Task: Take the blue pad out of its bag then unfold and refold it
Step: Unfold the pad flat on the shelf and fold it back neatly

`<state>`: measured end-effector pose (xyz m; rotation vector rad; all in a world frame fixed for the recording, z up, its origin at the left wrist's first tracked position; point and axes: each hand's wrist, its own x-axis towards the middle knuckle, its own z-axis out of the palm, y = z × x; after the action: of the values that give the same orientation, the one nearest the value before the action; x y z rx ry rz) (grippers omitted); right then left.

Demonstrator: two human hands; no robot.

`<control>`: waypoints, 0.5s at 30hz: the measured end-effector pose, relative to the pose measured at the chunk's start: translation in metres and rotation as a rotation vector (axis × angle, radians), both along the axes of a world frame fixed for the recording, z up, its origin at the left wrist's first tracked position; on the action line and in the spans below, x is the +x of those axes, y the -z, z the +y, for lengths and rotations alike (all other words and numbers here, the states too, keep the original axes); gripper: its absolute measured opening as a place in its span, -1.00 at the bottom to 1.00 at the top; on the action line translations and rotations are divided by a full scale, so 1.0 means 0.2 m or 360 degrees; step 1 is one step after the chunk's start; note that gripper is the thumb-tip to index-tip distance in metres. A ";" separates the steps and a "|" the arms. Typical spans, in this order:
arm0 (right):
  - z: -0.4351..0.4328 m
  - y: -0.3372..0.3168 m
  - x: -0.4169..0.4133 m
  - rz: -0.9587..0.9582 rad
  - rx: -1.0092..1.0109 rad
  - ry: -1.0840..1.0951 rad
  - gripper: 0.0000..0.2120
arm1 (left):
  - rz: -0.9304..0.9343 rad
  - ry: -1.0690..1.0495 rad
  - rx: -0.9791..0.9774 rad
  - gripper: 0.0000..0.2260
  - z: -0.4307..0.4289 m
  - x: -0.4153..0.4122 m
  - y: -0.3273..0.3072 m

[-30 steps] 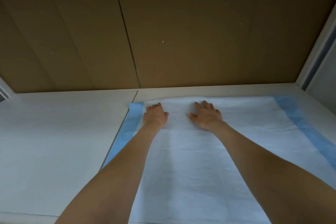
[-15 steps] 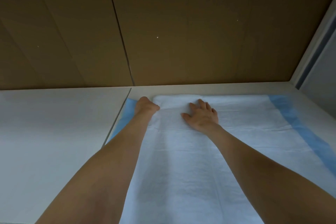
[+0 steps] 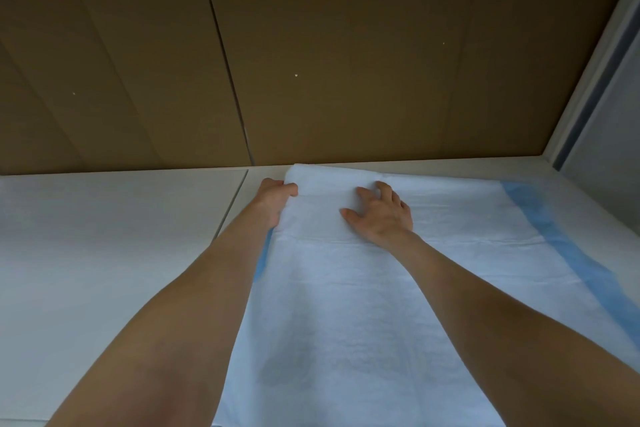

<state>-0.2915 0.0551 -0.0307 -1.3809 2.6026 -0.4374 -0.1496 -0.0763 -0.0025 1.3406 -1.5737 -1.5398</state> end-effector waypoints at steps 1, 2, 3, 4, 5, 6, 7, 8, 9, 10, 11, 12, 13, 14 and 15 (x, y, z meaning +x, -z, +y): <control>0.00 0.00 0.00 0.0003 0.0004 0.0001 -0.39 | 0.0012 0.0035 -0.0010 -0.91 0.00 0.00 0.00; -0.01 0.01 0.00 0.0007 0.0008 0.0002 -0.39 | 0.0011 0.0073 -0.0015 -0.87 0.00 0.00 0.00; -0.01 0.01 0.00 0.0010 0.0014 0.0003 -0.39 | 0.0004 0.0100 -0.0021 -0.83 0.00 0.00 0.01; -0.01 0.02 0.00 0.0010 0.0021 0.0003 -0.39 | -0.0024 0.0119 -0.0028 -0.79 0.00 0.00 0.01; -0.01 0.03 0.01 0.0007 0.0033 0.0002 -0.39 | -0.0053 0.0129 -0.0039 -0.77 0.00 -0.01 0.03; -0.02 0.04 0.01 0.0007 0.0048 0.0000 -0.39 | -0.0100 0.0121 -0.0056 -0.77 0.00 0.00 0.03; -0.02 0.05 0.01 0.0010 0.0067 -0.0002 -0.38 | -0.0136 0.0109 -0.0073 -0.77 0.00 0.00 0.04; -0.02 0.05 0.00 0.0014 0.0087 -0.0006 -0.37 | -0.0191 0.0103 -0.0106 -0.79 0.00 0.00 0.06; -0.02 0.06 0.00 0.0016 0.0109 -0.0010 -0.37 | -0.0250 0.0117 -0.0162 -0.83 -0.01 0.01 0.07; -0.03 0.07 0.00 0.0015 0.0135 -0.0018 -0.36 | -0.0320 0.0126 -0.0217 -0.87 -0.01 0.01 0.08; -0.03 0.07 0.00 0.0014 0.0166 -0.0031 -0.35 | -0.0382 0.0124 -0.0266 -0.84 0.00 0.02 0.08; -0.03 0.07 0.00 0.0012 0.0194 -0.0047 -0.34 | -0.0428 0.0125 -0.0278 -0.83 0.01 0.04 0.08; -0.02 0.06 0.00 0.0009 0.0213 -0.0058 -0.33 | -0.0473 0.0143 -0.0300 -0.87 0.02 0.06 0.08; -0.01 0.05 0.01 0.0002 0.0213 -0.0055 -0.33 | -0.0527 0.0138 -0.0339 -0.76 0.02 0.08 0.08; 0.00 0.04 0.02 -0.0004 0.0200 -0.0040 -0.33 | -0.0588 0.0116 -0.0403 -0.61 0.03 0.10 0.07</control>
<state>-0.2881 0.0552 -0.0393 -1.3689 2.5592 -0.2672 -0.1300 -0.0694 -0.0166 1.4931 -1.9856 -1.1258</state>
